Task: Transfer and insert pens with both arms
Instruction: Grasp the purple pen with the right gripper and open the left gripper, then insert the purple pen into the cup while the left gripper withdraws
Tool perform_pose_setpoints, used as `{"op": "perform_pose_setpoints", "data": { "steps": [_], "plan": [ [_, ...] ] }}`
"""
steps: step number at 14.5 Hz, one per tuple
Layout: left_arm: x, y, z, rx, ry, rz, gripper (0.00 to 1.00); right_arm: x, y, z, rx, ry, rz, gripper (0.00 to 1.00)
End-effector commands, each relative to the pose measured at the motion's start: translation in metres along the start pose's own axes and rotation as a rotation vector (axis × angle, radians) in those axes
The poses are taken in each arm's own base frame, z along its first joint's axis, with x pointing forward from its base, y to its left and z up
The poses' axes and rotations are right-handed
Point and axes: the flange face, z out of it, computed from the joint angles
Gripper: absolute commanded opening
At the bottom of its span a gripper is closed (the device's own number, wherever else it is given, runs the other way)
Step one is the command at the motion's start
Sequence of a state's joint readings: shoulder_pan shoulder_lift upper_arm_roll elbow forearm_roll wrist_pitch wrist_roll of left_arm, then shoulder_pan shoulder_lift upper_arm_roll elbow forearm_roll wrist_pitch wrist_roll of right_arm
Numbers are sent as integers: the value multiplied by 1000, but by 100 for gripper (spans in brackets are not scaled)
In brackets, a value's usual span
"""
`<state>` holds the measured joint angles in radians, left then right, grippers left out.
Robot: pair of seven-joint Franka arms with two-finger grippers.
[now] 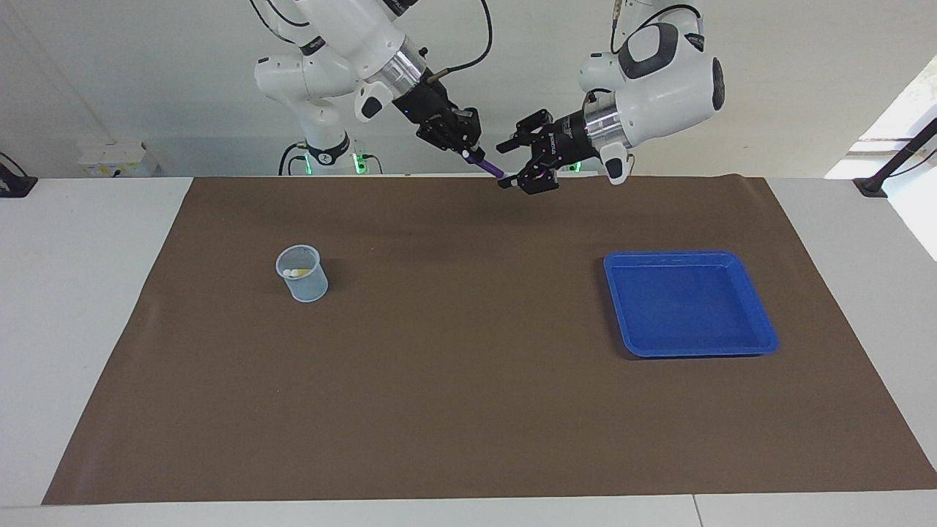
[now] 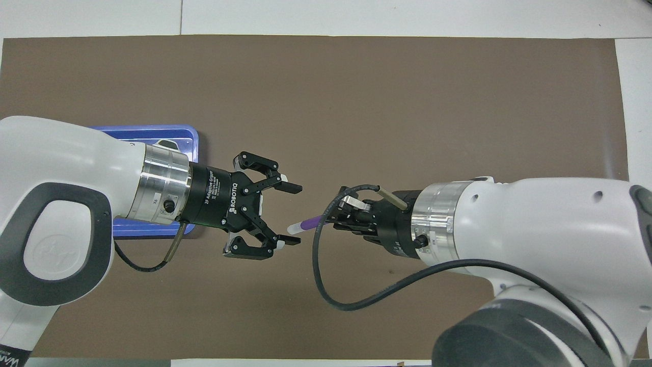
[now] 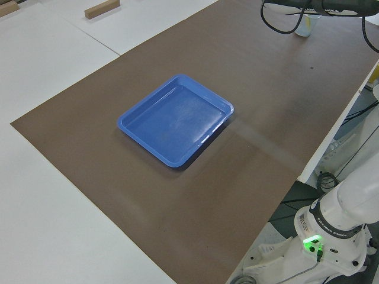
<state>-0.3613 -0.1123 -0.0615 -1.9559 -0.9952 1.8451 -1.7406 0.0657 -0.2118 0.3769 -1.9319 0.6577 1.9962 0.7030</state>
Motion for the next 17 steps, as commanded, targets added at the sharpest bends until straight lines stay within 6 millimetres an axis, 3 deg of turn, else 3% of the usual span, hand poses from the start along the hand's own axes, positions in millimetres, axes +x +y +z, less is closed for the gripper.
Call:
{"op": "perform_pose_setpoints", "data": {
  "steps": [1,4,6,8,9,11,13,17],
  "plan": [
    [1,-4,-5,-24,-7,-9,100,35,17,-37,-79,-35,-143,0],
    [1,4,-16,-94,118,53,100,70,59,-79,-181,-65,-354,0],
    [2,9,-19,-172,229,110,100,75,71,-90,-367,-41,-561,0],
    [1,11,-20,-186,230,115,100,85,85,-94,-500,-45,-750,0],
    [3,12,-21,-188,233,113,100,91,96,-93,-542,-55,-811,0],
    [7,16,-27,-199,235,104,100,122,133,-93,-593,-30,-865,0],
    [8,20,-32,-236,228,102,100,143,166,-83,-609,-34,-919,0],
    [21,33,-66,-320,210,67,100,142,208,-55,-639,-63,-923,0]
  ]
}}
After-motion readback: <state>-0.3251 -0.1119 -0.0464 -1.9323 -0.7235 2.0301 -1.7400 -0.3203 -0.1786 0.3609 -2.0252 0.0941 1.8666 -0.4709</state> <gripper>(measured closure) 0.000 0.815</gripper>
